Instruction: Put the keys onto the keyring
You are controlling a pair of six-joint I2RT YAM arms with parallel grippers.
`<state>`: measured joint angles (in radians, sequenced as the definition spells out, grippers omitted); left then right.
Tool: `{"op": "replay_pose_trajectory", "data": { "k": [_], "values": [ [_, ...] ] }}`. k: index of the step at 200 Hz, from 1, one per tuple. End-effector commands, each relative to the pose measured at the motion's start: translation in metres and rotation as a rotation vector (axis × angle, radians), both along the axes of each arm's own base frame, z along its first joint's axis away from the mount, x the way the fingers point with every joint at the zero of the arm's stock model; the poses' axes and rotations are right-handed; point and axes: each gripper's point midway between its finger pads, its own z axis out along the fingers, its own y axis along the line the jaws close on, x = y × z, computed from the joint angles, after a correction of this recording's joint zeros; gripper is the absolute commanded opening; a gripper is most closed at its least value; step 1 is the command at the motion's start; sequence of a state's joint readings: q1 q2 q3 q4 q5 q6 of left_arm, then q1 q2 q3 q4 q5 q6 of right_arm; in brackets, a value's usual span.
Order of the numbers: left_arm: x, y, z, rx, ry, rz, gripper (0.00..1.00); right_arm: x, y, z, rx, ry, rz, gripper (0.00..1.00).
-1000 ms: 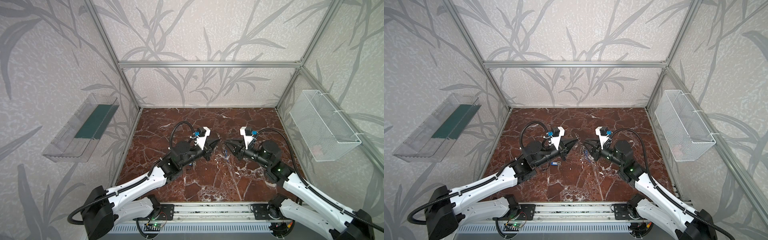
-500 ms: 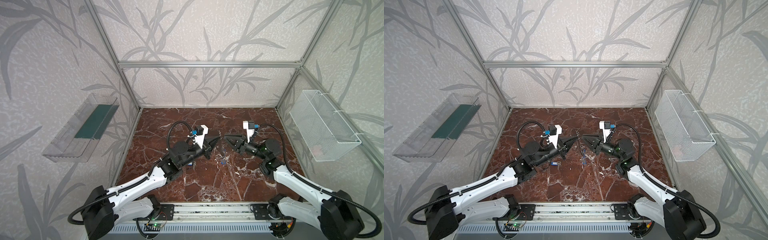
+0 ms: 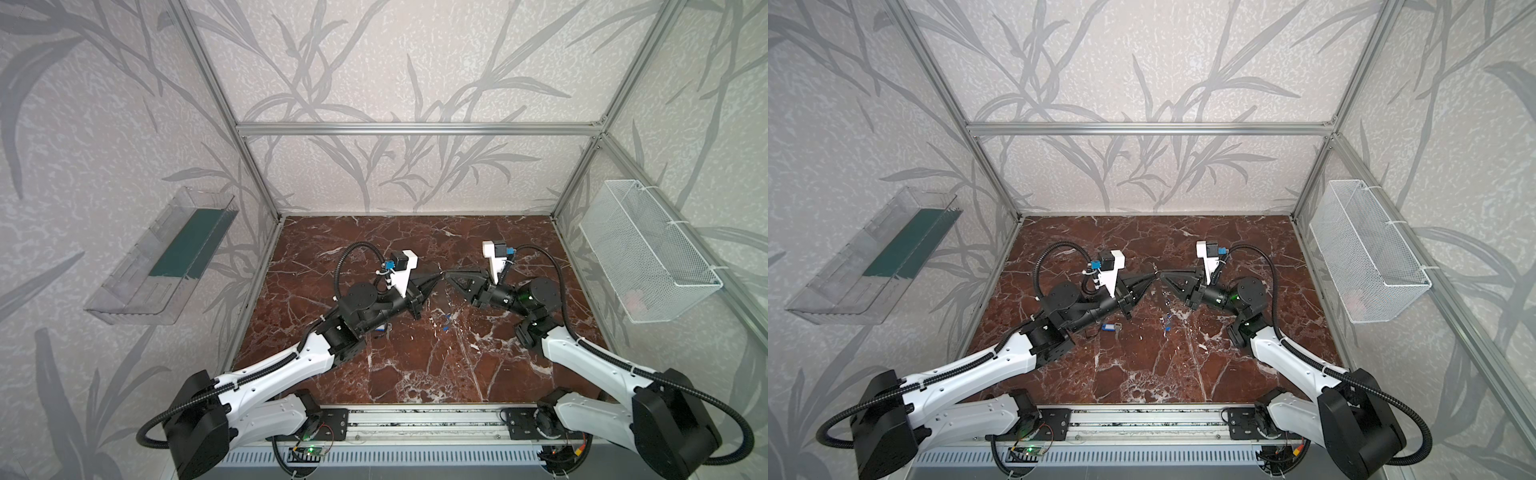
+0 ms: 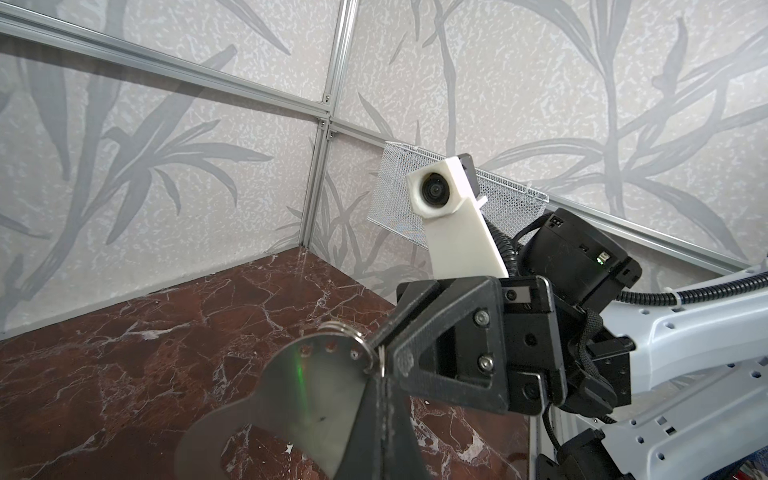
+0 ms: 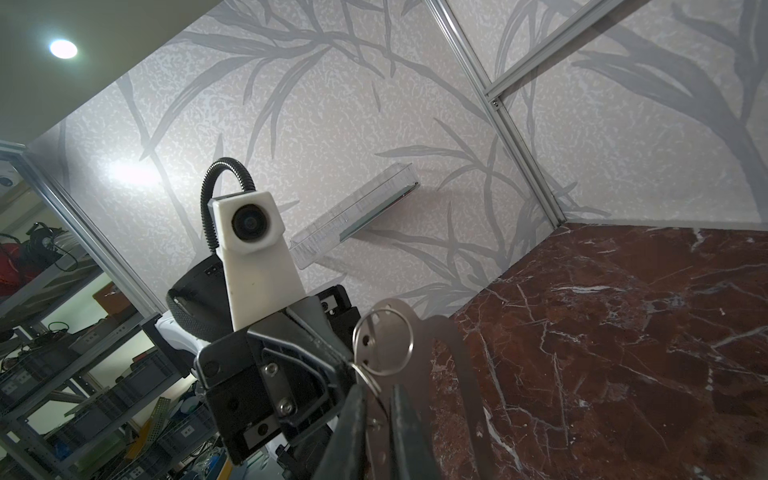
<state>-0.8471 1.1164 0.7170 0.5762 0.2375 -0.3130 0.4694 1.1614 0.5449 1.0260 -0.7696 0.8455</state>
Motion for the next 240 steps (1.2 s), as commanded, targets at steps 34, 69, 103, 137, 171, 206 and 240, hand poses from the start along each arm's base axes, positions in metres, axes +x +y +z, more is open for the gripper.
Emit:
{"op": "replay_pose_trajectory", "data": {
  "k": [34, 69, 103, 137, 171, 206, 240],
  "values": [
    [-0.001, 0.001, 0.015, -0.027, -0.029, -0.003, 0.00, -0.008, 0.000, 0.018, 0.008, -0.076, 0.018, 0.00],
    [0.003, 0.008, 0.001, 0.062, 0.008, 0.032, 0.08, -0.007, -0.002, 0.011, -0.057, -0.099, -0.027, 0.00],
    [0.003, 0.027, -0.015, 0.154, 0.047, 0.066, 0.18, -0.001, -0.002, -0.002, -0.164, -0.109, -0.059, 0.00],
    [-0.001, 0.045, -0.023, 0.247, 0.084, 0.076, 0.19, 0.001, 0.000, -0.007, -0.258, -0.120, -0.056, 0.00],
    [-0.006, 0.049, -0.024, 0.311, 0.127, 0.065, 0.19, -0.001, 0.003, -0.006, -0.360, -0.145, -0.058, 0.00],
    [-0.009, 0.053, -0.023, 0.347, 0.137, 0.065, 0.19, -0.010, 0.012, 0.002, -0.413, -0.191, -0.010, 0.00],
    [-0.008, 0.051, -0.015, 0.299, 0.140, 0.041, 0.19, -0.013, 0.016, 0.004, -0.449, -0.184, 0.027, 0.00]
  ]
}}
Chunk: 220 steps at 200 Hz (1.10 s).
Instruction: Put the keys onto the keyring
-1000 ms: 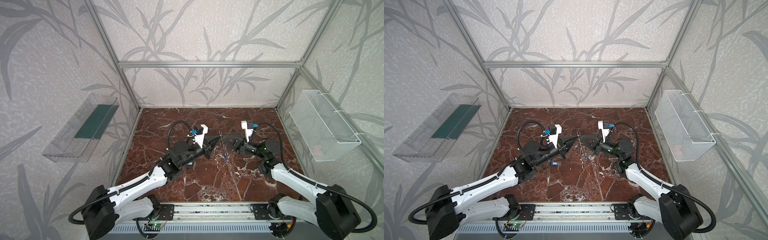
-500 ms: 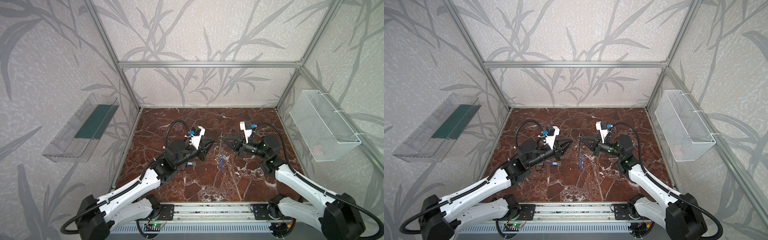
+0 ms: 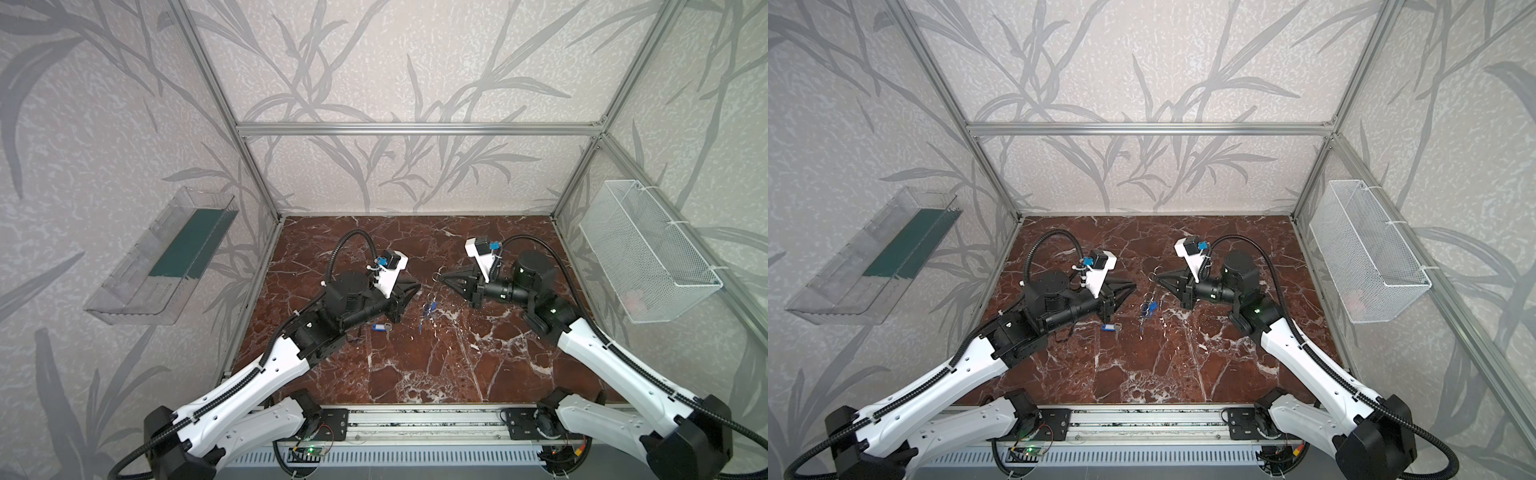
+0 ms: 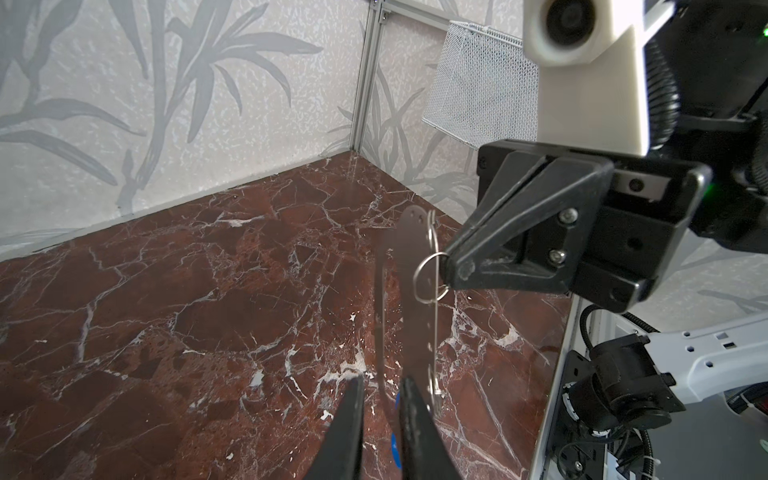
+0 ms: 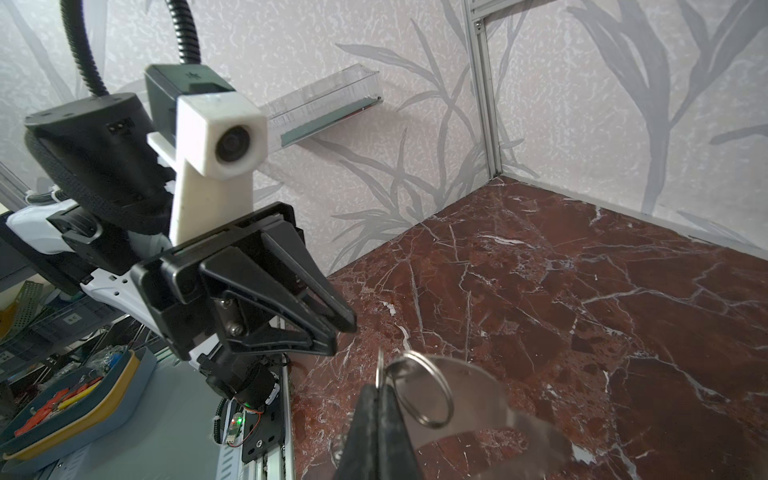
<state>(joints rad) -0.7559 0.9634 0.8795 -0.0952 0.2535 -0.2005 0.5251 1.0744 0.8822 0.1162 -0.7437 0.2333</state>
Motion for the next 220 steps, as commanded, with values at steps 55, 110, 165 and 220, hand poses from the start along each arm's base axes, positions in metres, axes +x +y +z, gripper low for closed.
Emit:
{"op": "replay_pose_trajectory", "data": {
  "k": [55, 110, 165, 220],
  "values": [
    [0.002, -0.003, 0.016, -0.089, -0.027, -0.036, 0.18, -0.027, 0.021, 0.002, -0.197, -0.058, 0.097, 0.00],
    [0.008, -0.002, 0.007, -0.100, -0.051, -0.018, 0.16, -0.020, 0.019, -0.001, -0.245, -0.052, 0.065, 0.00],
    [0.014, -0.003, -0.004, -0.084, -0.044, -0.006, 0.16, -0.011, 0.028, -0.007, -0.288, -0.029, 0.082, 0.00],
    [0.019, -0.007, -0.011, -0.099, -0.028, -0.009, 0.16, -0.012, 0.027, -0.022, -0.349, -0.020, 0.086, 0.00]
  ]
}}
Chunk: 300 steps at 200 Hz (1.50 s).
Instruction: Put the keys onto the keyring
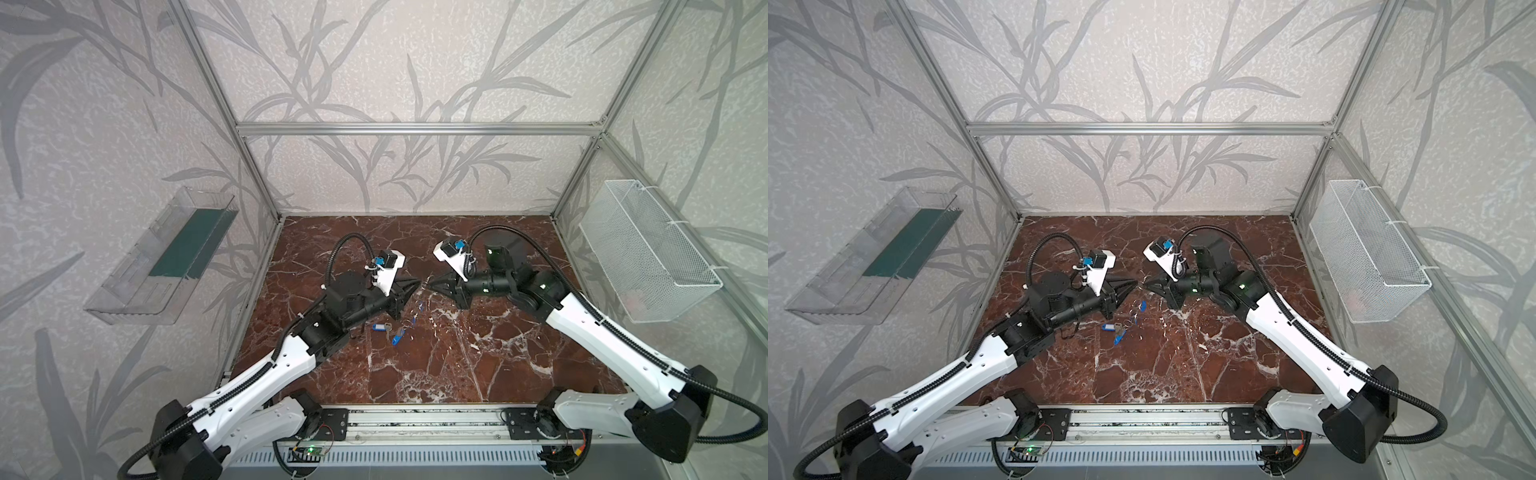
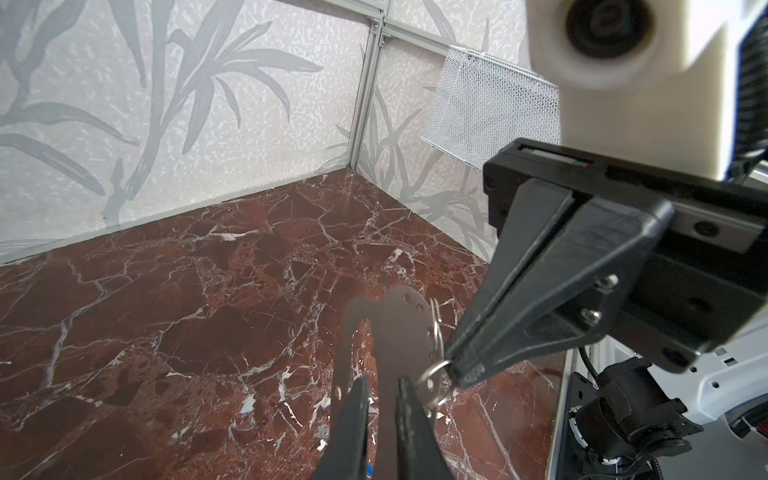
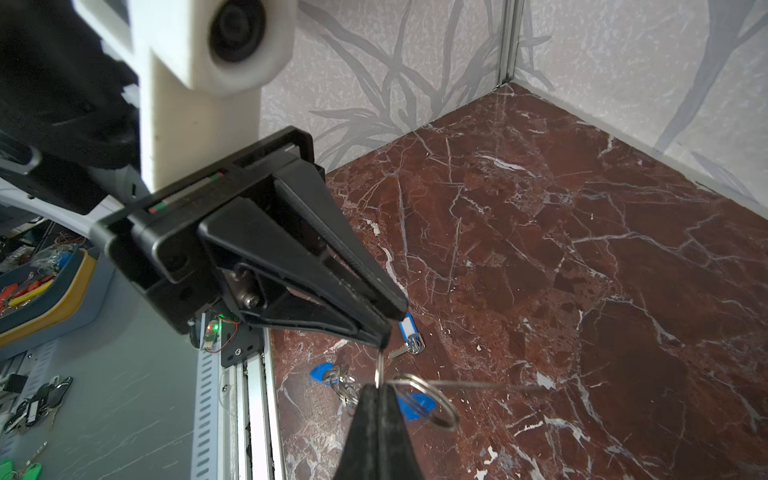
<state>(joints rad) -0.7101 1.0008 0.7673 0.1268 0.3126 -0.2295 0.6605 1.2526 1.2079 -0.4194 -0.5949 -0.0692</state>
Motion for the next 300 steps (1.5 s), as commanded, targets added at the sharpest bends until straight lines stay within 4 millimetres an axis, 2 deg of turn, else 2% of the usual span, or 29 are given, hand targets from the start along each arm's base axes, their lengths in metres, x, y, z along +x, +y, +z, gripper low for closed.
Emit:
{"op": "replay_pose_trajectory", "data": {
  "k": [1, 92, 117, 159, 184, 208, 300],
  "values": [
    [0.004, -0.003, 0.003, -0.025, -0.005, -0.004, 0.16, -0.005, -0.002, 0.003, -0.010, -0.031, 0.013, 0.00],
    [-0.008, -0.006, 0.009, -0.061, -0.011, -0.075, 0.15, -0.024, -0.008, 0.015, 0.009, -0.068, 0.078, 0.00],
    [-0.013, -0.009, 0.014, -0.083, -0.016, -0.110, 0.15, -0.023, -0.007, 0.013, 0.000, -0.066, 0.078, 0.00],
    [-0.017, 0.001, 0.025, -0.120, -0.063, -0.086, 0.14, -0.016, -0.010, 0.014, -0.002, -0.094, 0.035, 0.00],
    [-0.029, -0.003, 0.029, -0.144, -0.083, -0.151, 0.14, -0.016, -0.010, 0.017, 0.010, -0.100, 0.039, 0.00],
    [-0.038, -0.010, 0.026, -0.140, -0.077, -0.224, 0.14, -0.019, -0.009, 0.016, 0.015, -0.090, 0.054, 0.00],
    [-0.030, -0.016, 0.012, -0.099, -0.053, -0.230, 0.17, -0.026, -0.007, 0.020, 0.042, -0.077, 0.093, 0.00]
  ]
}}
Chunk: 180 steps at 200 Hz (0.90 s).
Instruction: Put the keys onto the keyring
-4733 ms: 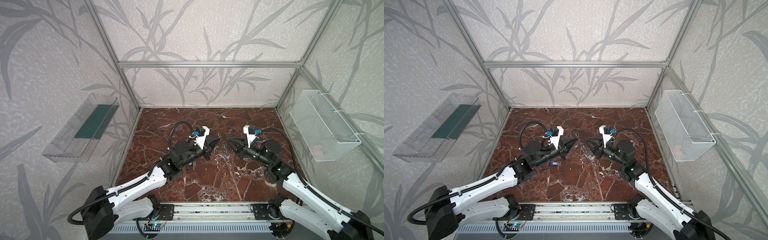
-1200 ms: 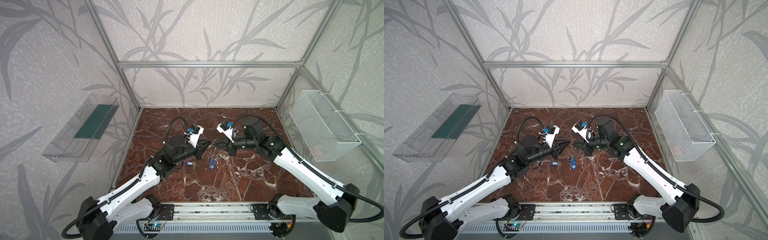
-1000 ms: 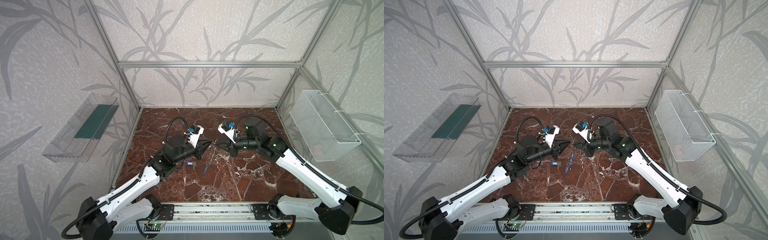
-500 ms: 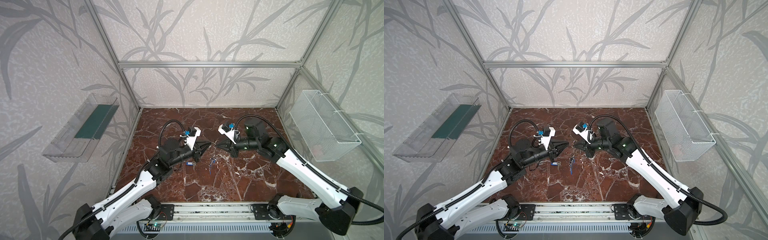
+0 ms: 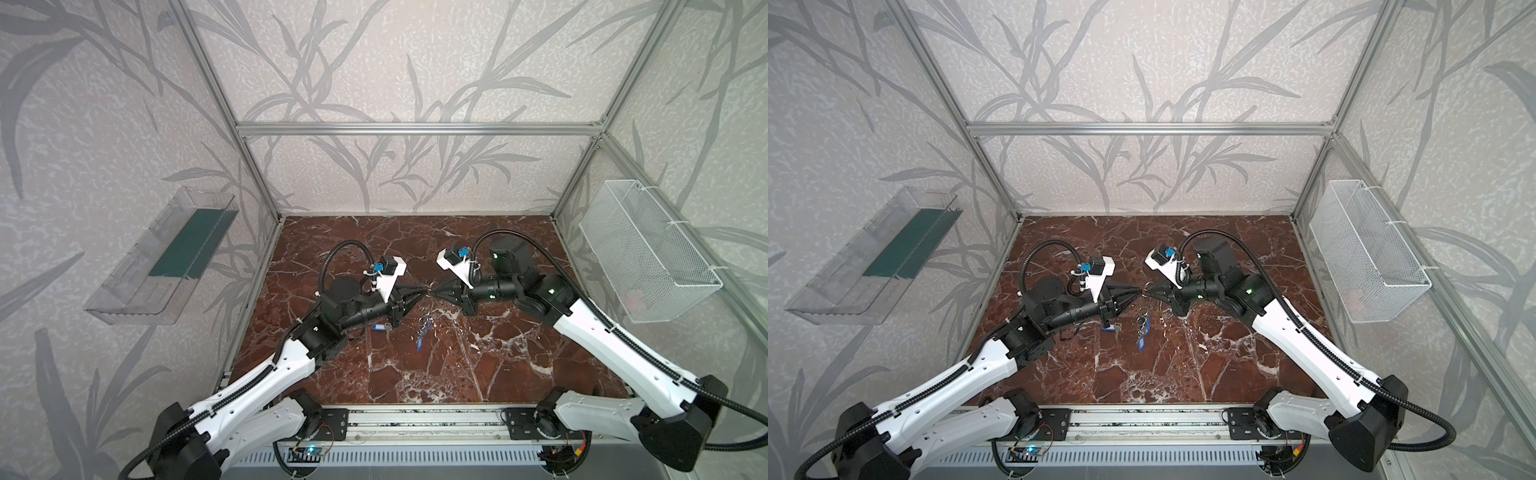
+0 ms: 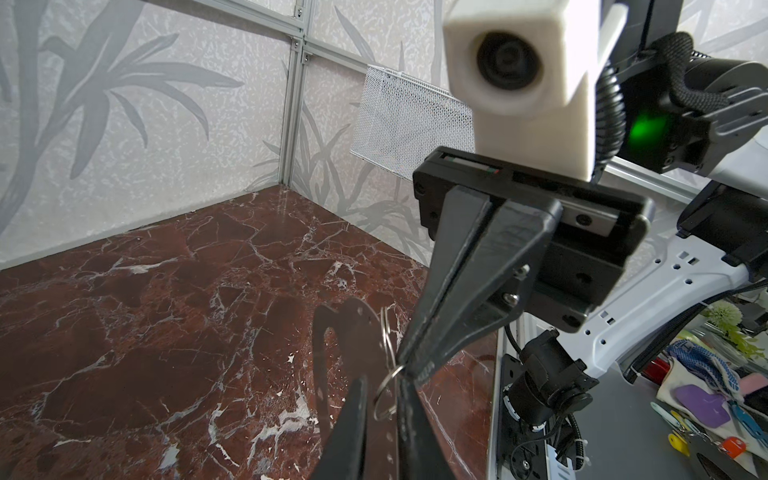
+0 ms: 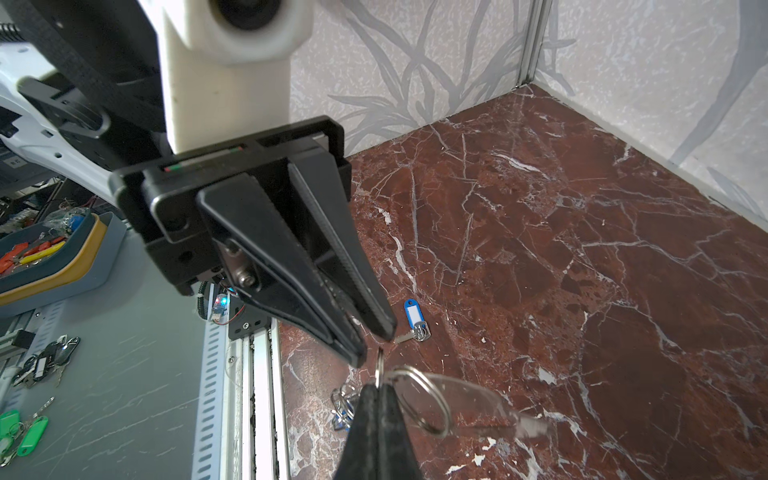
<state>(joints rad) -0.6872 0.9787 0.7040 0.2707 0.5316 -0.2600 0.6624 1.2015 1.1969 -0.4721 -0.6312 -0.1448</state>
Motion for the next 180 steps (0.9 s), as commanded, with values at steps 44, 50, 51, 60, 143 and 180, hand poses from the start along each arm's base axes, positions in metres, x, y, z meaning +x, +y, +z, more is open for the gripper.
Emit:
{"op": "replay_pose_trajectory", "data": {
  "k": [44, 50, 51, 60, 143, 180],
  "values": [
    [-0.010, -0.008, 0.005, -0.022, -0.031, -0.089, 0.09, -0.006, 0.001, 0.015, 0.049, -0.028, 0.027, 0.00],
    [-0.011, -0.007, 0.007, -0.030, -0.036, -0.093, 0.06, -0.006, 0.002, 0.014, 0.047, -0.026, 0.028, 0.00],
    [-0.011, -0.007, 0.007, -0.030, -0.035, -0.094, 0.06, -0.006, 0.002, 0.014, 0.048, -0.026, 0.028, 0.00],
    [-0.014, -0.008, 0.009, -0.038, -0.044, -0.105, 0.03, -0.006, 0.002, 0.014, 0.048, -0.025, 0.031, 0.00],
    [-0.008, -0.001, 0.020, -0.118, -0.058, -0.051, 0.00, 0.006, -0.007, 0.023, 0.121, -0.066, -0.085, 0.23],
    [-0.002, 0.010, 0.036, -0.237, -0.083, 0.027, 0.00, 0.015, -0.025, 0.041, 0.363, -0.079, -0.215, 0.23]
  ]
}}
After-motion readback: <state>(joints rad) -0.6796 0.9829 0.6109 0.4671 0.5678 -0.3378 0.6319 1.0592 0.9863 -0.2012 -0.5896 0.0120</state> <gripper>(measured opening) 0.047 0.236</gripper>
